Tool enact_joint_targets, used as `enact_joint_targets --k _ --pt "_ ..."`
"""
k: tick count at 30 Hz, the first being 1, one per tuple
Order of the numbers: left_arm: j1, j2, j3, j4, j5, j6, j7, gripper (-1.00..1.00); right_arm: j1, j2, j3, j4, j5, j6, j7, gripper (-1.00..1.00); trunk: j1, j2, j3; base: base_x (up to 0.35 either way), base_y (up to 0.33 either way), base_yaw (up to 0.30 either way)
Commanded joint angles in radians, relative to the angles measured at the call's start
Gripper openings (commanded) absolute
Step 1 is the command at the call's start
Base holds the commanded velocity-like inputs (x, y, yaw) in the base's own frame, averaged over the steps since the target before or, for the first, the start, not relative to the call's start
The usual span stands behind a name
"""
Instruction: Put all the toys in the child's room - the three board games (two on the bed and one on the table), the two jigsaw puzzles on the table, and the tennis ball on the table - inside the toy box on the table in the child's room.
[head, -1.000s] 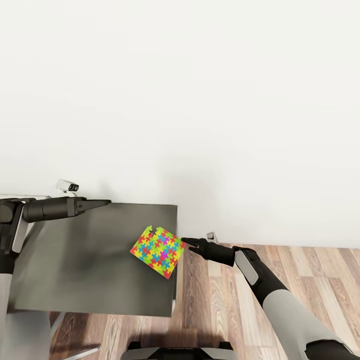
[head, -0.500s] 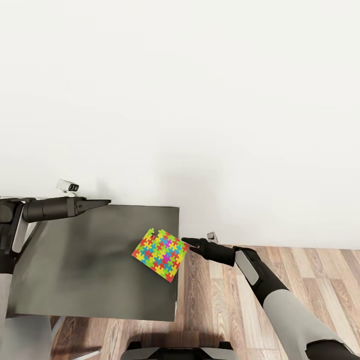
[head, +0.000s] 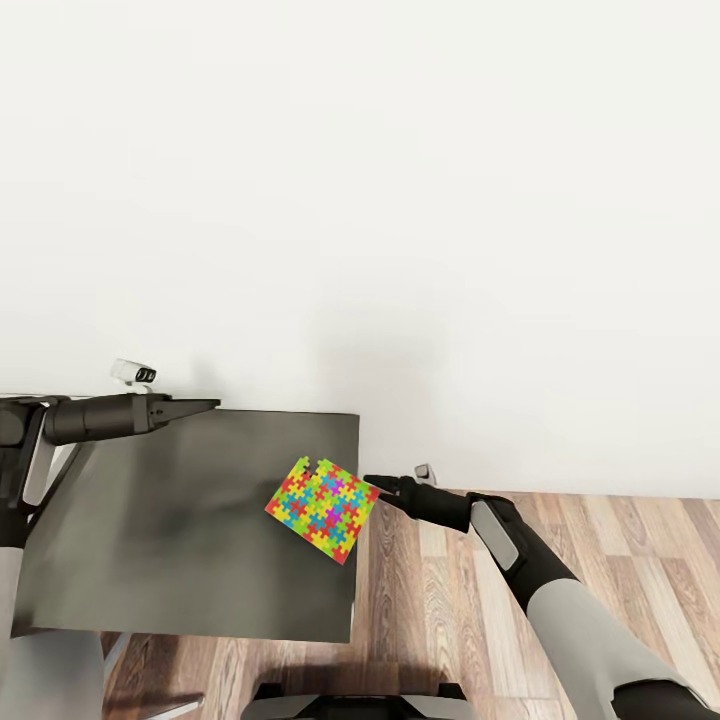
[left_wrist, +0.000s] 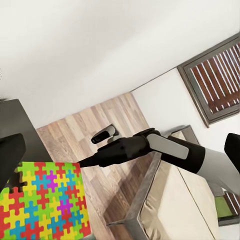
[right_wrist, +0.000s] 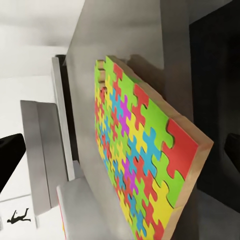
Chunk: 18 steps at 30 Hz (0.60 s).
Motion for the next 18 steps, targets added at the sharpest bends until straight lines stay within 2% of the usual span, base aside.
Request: enact_joint_targets --k 1,15,18 --pt "0.0 0.0 0.0 0.0 -0.001 0.011 -0.004 1.0 -0.001 0.0 0.001 0.0 -0.005 0.006 0.0 1.0 0.001 -0.002 -0.001 0.0 0.0 0.0" --pt "-0.001 0.0 0.0 0.004 -0.004 0.011 -0.004 1.0 -0.001 -0.001 0.001 0.0 -0.005 0.006 0.0 1.0 0.001 -0.002 -0.001 0.0 0.0 0.0" --pt "-0.001 0.0 0.001 0.004 -0.003 0.011 -0.004 1.0 -0.001 -0.001 0.001 0.0 -0.005 0.006 0.0 1.0 0.012 -0.023 -0.011 0.0 0.0 0.0"
